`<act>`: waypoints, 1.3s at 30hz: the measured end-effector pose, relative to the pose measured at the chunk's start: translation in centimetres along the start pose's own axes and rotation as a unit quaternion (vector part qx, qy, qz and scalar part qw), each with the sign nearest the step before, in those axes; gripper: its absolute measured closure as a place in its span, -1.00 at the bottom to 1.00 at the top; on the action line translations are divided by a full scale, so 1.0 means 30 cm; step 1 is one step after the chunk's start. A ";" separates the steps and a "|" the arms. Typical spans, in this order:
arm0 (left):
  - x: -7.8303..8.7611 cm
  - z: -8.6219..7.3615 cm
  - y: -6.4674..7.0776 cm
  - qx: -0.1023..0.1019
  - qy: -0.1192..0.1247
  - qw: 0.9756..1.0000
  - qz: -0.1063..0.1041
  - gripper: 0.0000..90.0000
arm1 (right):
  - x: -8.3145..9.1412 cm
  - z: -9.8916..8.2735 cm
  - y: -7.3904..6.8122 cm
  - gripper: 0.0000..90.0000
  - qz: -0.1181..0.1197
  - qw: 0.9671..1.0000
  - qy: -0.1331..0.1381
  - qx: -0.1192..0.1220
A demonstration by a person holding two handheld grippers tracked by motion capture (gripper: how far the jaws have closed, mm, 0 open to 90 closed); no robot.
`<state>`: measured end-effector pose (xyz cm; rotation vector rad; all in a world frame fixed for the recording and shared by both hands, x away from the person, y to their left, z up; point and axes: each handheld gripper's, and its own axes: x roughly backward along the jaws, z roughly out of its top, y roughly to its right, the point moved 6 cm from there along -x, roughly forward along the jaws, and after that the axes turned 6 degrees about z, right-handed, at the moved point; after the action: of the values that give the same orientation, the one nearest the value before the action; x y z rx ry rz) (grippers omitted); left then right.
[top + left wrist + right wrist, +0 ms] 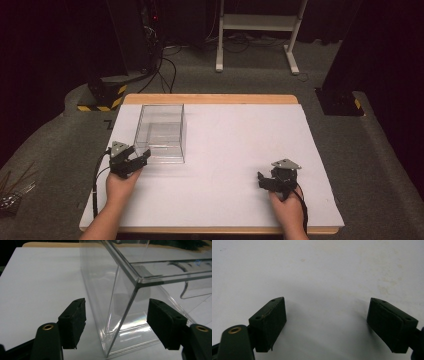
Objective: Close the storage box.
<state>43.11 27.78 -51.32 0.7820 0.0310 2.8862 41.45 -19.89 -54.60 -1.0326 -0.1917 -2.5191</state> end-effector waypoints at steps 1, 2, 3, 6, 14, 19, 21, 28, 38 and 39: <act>0.001 0.000 0.000 -0.001 -0.001 1.000 0.000 -0.27 | 0.000 0.000 0.000 -0.65 0.001 1.000 0.001 0.000; 0.004 0.000 0.002 0.004 -0.002 1.000 -0.001 -0.24 | 0.000 0.000 0.000 -0.65 0.001 1.000 0.001 0.000; 0.004 0.000 0.002 0.004 -0.002 1.000 -0.001 -0.24 | 0.000 0.000 0.000 -0.65 0.001 1.000 0.001 0.000; 0.016 0.005 0.001 0.006 0.001 1.000 -0.005 -0.24 | 0.000 0.000 0.000 -0.65 0.001 1.000 0.001 0.000; 0.051 0.000 0.007 0.002 -0.003 1.000 -0.015 -0.33 | 0.000 0.000 0.000 -0.65 0.000 1.000 0.000 0.000; 0.078 -0.009 0.011 0.003 -0.009 1.000 -0.026 -0.34 | 0.000 0.000 0.000 -0.65 0.000 1.000 0.000 0.000; 0.089 -0.017 0.012 -0.001 -0.011 0.999 -0.030 -0.34 | 0.000 0.000 0.000 -0.65 0.000 1.000 0.000 0.000; 0.136 -0.073 -0.004 -0.004 -0.030 0.999 -0.041 -0.34 | 0.000 0.000 0.000 -0.65 -0.001 1.000 0.000 0.001; 0.181 -0.218 -0.056 -0.030 -0.097 0.995 -0.018 -0.39 | 0.000 0.000 0.000 -0.65 -0.003 1.000 0.003 0.005; 0.181 -0.225 -0.053 -0.034 -0.099 0.994 -0.016 -0.41 | 0.000 0.000 0.000 -0.65 -0.003 1.000 0.003 0.005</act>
<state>35.32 30.31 -54.54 1.0385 -0.0771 2.7494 41.46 -19.87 -54.59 -1.0222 -0.2067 -2.5232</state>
